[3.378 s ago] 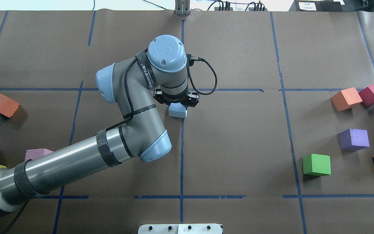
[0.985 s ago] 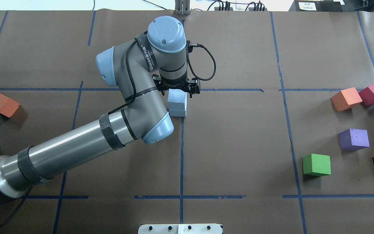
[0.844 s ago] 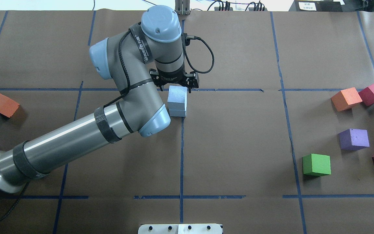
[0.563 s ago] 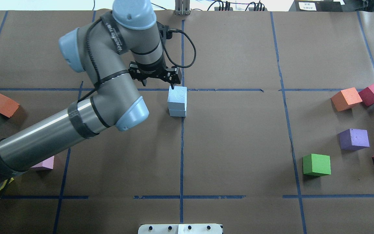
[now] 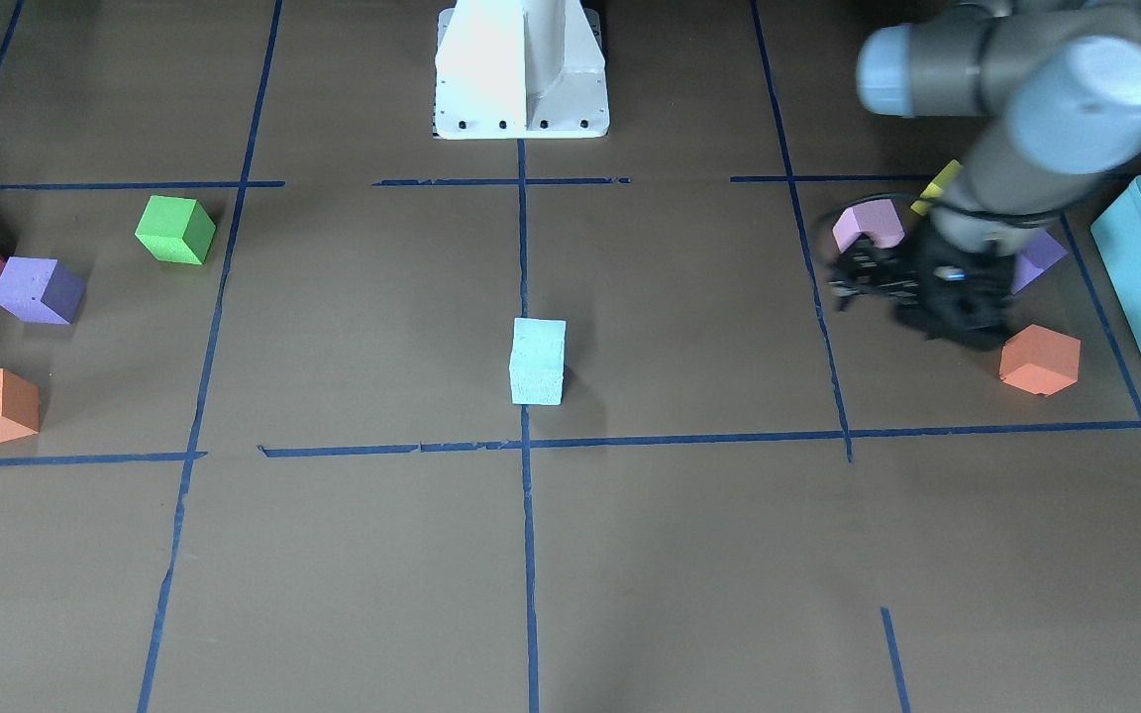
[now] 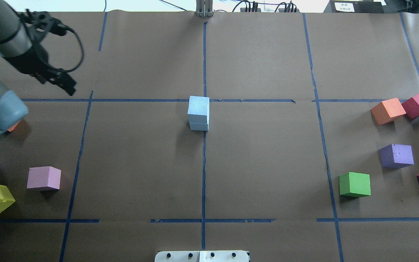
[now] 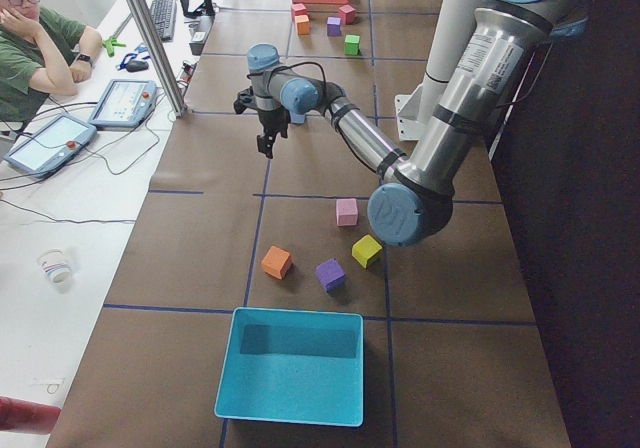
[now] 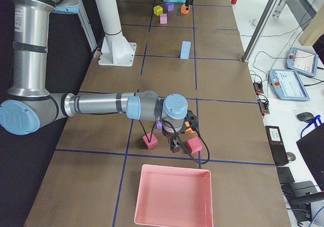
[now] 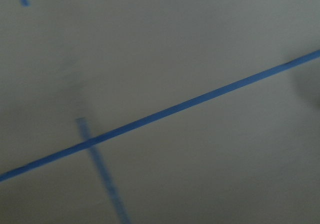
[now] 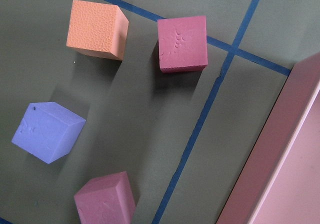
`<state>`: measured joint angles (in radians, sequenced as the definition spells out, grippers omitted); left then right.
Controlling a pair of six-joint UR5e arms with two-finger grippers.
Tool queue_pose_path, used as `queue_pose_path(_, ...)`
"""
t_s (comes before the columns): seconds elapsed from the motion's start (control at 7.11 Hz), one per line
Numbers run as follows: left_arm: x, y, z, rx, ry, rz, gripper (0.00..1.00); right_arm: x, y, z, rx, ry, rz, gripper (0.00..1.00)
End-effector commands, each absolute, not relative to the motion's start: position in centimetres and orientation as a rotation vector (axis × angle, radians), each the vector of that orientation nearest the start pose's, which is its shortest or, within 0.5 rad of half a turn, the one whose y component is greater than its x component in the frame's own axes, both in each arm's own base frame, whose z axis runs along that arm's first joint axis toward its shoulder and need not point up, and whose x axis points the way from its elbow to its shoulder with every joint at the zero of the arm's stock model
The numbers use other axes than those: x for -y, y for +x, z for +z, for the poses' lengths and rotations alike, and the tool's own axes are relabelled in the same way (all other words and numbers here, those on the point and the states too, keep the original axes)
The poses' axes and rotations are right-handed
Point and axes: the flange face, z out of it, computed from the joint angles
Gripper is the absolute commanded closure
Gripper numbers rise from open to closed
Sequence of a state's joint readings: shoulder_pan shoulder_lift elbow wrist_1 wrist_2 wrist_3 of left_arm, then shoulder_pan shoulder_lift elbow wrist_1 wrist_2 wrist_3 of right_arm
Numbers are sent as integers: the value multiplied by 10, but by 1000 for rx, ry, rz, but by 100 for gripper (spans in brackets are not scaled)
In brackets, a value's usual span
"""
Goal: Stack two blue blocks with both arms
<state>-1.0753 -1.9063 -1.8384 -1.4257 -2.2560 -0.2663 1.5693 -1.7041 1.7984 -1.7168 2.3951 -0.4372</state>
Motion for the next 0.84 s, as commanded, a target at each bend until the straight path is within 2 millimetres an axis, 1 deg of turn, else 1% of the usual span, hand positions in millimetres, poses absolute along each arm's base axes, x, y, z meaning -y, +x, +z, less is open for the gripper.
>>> queue_pose_path(0.0,518,53,492,-876,72,216,0,428,60,621,823,96,-320,0)
queue_pose_path(0.14,513,18,518,-866,49,130,0,426,60,622,823,74,-273,0)
queue_pose_path(0.28,504,-25,559,-857,28,43,0,426,60,622,823,74,-274,0)
queue_pose_path(0.42,480,-42,610,-853,64,161,0,426,60,622,825,74,-274,0)
queue_pose_path(0.56,474,-52,624,-841,63,166,0,426,60,622,825,74,-274,0)
queue_pose_path(0.7,456,-53,644,-836,23,148,0,425,60,623,825,73,-273,0)
